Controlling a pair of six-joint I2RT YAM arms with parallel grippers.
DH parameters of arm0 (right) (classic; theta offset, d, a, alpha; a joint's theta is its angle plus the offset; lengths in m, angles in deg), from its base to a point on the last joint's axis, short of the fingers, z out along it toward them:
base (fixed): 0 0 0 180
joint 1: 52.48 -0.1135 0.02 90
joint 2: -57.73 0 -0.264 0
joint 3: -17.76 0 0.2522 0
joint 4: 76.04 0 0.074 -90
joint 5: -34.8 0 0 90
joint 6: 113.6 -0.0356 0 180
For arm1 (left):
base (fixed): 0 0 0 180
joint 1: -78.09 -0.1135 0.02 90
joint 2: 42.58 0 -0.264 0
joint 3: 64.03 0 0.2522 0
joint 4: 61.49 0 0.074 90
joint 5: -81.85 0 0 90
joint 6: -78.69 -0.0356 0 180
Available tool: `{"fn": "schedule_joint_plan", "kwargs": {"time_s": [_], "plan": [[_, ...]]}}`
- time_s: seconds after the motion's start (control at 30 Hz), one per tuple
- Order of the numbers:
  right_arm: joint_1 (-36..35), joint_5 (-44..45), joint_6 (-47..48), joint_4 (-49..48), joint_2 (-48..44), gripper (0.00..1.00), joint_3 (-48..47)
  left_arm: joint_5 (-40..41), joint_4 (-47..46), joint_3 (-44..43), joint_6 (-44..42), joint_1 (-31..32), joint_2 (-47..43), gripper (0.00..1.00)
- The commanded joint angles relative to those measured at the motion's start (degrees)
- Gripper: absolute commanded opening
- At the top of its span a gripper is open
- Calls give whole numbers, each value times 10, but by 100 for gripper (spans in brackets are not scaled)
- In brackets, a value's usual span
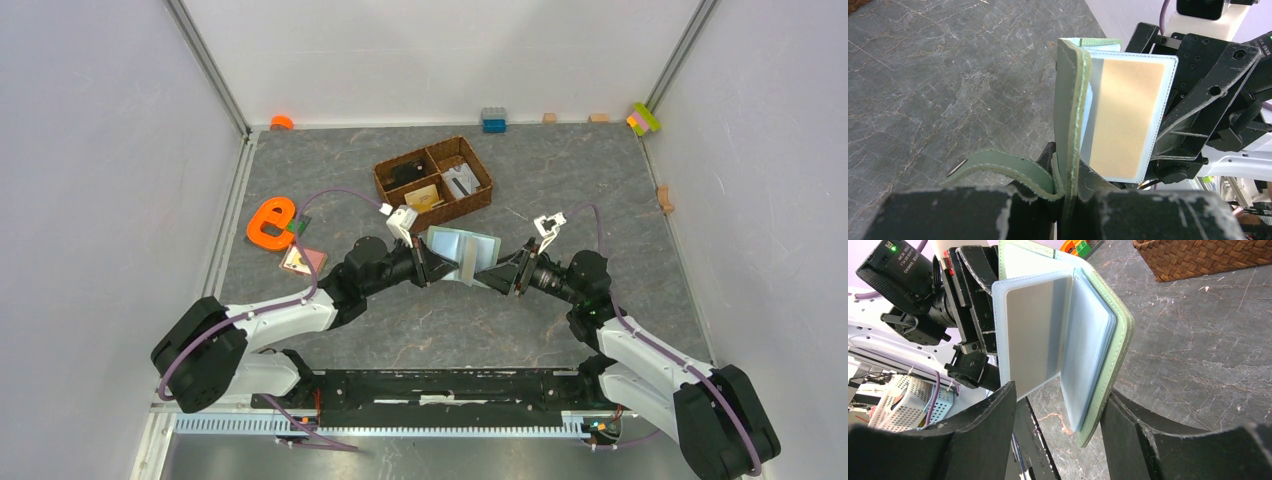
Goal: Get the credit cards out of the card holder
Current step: Remove the credit card from the card holder.
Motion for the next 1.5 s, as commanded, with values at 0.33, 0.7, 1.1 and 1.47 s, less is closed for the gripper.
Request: {"fn": "schedule_joint_plan", "kwargs": {"time_s": [0.33,0.7,1.1,1.47], "plan": [[-22,2,11,-18,21,68,-30,-21,0,-51,-40,30,14,3],[-24,10,21,-4,-6,86,-30,20,41,-59,-19,27,24,4],[-25,8,22,-6,3,78,-31,4,25,-56,-17,25,23,4],[-25,21,31,-8,-36,45,-25,28,39,-45,11,2,19,5]]}}
